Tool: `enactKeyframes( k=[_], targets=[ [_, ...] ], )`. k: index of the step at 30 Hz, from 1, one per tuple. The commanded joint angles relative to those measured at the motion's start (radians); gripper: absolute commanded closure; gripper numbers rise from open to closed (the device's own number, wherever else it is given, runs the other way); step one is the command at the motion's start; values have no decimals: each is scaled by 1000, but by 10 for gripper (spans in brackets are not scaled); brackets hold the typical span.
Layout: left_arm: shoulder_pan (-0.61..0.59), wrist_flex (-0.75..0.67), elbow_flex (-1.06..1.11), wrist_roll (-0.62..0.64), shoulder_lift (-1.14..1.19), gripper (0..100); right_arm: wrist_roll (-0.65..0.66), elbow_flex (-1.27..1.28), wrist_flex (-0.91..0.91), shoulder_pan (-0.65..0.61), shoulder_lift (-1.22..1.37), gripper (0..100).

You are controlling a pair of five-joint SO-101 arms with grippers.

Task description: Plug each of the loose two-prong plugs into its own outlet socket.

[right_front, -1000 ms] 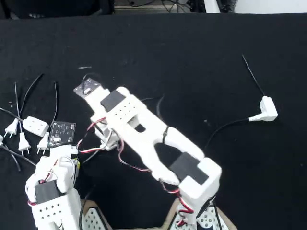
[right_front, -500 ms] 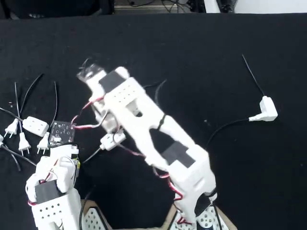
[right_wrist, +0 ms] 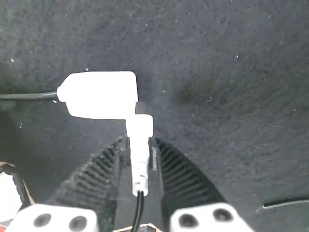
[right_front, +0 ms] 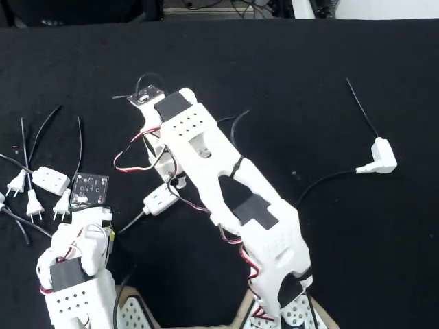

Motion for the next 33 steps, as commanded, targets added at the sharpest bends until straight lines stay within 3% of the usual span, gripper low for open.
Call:
enactKeyframes(
  k=[1, 13, 17, 26, 33],
  targets=[
    [2, 3, -8, 8, 2, 848, 0, -2, 29, -26, -2, 988],
    [12, -6, -12, 5, 2, 848, 37, 10, 35, -46, -38, 988],
    [10, -68, -21, -46, 3, 848, 41, 145, 29, -40, -166, 988],
    [42, -8, -74, -38, 12, 844, 41, 625, -183, -41, -573, 988],
    [82, -15, -120, -40, 14, 817, 58, 682, -189, -8, -630, 988]
  ],
)
